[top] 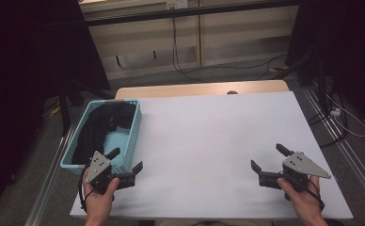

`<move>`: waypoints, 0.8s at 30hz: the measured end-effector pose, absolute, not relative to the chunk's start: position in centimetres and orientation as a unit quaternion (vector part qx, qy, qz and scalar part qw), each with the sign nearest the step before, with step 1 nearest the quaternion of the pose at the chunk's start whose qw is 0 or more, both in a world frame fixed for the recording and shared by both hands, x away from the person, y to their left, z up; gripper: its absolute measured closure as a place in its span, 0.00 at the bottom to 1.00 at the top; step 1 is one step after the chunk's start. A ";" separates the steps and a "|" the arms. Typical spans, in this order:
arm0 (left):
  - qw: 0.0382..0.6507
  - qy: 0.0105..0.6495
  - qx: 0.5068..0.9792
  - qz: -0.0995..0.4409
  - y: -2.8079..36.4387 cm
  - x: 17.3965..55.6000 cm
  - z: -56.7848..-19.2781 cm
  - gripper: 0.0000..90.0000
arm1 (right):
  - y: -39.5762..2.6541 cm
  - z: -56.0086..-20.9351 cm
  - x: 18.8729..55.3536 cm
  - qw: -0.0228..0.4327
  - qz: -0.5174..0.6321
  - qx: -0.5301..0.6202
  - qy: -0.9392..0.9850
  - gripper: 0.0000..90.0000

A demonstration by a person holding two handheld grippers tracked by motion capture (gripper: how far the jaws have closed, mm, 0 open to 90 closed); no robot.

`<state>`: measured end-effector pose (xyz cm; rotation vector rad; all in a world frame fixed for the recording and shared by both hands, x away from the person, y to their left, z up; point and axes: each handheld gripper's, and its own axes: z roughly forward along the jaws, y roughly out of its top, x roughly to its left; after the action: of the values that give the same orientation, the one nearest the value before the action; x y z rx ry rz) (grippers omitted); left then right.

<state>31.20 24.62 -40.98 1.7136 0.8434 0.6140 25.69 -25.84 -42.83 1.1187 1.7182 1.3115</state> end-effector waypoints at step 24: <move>0.491 0.348 0.754 0.262 25.4 31.9 -39.7 0.04 | -25.8 -43.0 26.2 0.340 0.500 0.424 0.675 0.00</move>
<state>31.86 25.37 -39.66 1.8309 0.8450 0.6365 26.16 -25.75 -43.03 1.1038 1.7562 1.3010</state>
